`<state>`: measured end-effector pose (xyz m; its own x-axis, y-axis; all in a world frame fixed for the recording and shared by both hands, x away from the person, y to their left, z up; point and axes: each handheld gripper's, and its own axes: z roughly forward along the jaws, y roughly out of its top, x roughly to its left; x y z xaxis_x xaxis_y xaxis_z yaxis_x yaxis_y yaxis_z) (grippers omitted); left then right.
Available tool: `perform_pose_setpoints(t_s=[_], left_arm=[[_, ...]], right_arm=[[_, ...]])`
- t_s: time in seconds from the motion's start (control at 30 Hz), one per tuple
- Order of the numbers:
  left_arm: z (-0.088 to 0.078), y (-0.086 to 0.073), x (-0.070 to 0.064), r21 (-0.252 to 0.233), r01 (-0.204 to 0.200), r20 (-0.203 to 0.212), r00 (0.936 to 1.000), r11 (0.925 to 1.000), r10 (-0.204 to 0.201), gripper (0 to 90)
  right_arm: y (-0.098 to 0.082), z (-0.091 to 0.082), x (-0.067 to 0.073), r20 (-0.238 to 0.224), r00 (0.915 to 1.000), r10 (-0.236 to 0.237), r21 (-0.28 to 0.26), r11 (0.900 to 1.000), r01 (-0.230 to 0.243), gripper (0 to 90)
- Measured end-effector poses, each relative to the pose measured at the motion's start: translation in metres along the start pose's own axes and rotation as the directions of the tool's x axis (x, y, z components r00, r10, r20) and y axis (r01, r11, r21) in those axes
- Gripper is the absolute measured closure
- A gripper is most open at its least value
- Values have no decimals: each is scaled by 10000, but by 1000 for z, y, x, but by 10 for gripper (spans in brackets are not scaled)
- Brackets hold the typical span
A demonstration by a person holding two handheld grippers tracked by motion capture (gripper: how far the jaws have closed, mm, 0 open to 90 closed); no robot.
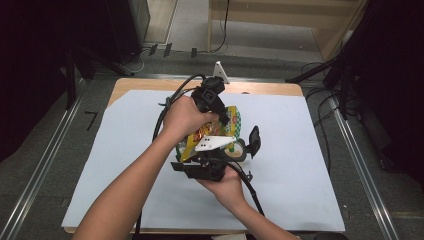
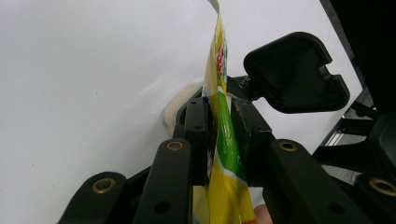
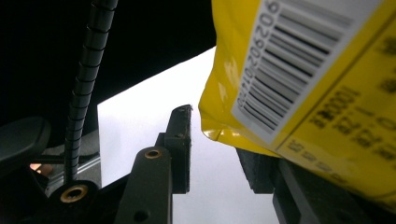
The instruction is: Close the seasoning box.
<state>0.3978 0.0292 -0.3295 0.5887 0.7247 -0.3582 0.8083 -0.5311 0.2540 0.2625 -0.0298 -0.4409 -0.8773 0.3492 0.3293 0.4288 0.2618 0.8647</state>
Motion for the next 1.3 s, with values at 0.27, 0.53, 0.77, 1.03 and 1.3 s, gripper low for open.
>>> perform_pose_setpoints(t_s=[0.27,0.53,0.77,1.03,1.3], left_arm=[[-2,-1,-3,-74,-36,4,10000,10000,36,771],[-2,-1,-2,-138,-13,106,9999,9999,15,772],[-2,-1,-3,-94,-55,64,10000,9999,55,772],[-4,-3,-3,-104,-109,28,9999,9999,110,773],[-4,-5,-1,-183,-1,61,10000,9998,3,772]], right_arm=[[1,1,1,-52,10000,42,-82,10000,-42,678],[1,1,2,-44,10000,61,-71,10000,-62,677],[1,1,3,-21,10000,72,-111,9999,-72,672],[1,2,3,50,10000,2,-116,9999,-2,690],[0,4,5,91,9999,-87,-66,9999,87,696]])
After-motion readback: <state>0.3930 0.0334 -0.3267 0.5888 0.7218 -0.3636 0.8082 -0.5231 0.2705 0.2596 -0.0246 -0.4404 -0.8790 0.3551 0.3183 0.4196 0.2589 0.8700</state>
